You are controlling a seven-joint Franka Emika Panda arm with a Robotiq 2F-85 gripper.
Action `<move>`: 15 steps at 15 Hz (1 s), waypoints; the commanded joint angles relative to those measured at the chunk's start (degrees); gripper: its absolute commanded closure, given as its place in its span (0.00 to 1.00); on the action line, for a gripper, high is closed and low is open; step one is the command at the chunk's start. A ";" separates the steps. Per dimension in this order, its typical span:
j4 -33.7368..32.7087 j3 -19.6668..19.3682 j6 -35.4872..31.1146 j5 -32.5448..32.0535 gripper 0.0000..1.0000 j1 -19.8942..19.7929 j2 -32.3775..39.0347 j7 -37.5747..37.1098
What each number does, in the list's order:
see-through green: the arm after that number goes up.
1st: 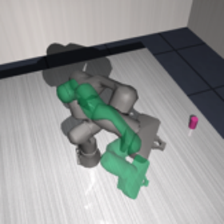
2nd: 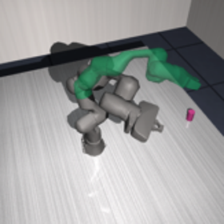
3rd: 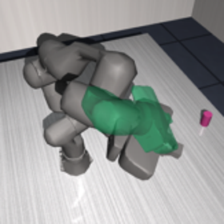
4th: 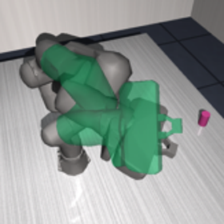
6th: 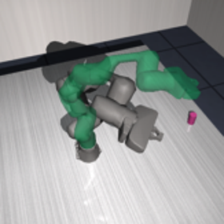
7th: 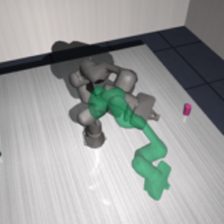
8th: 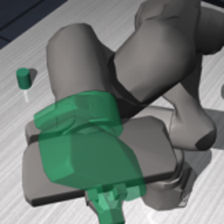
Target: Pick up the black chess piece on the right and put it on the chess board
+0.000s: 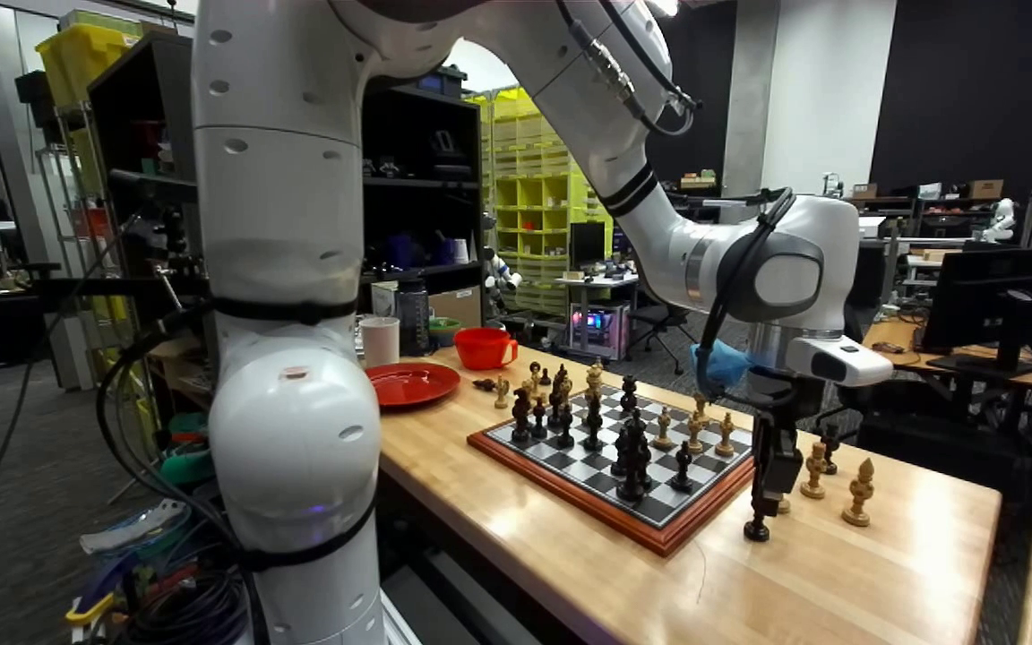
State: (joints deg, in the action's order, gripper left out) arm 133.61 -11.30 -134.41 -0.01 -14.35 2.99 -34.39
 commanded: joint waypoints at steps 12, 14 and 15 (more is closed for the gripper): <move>6.68 0.37 -1.33 -3.06 0.94 0.95 -17.59 4.82; 8.26 1.22 0.30 -1.13 0.94 1.22 -23.47 9.24; 9.08 1.52 1.18 -0.08 0.94 1.55 -26.10 11.78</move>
State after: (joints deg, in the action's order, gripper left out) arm 137.59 -10.53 -134.91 -1.96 -13.48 -12.71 -28.43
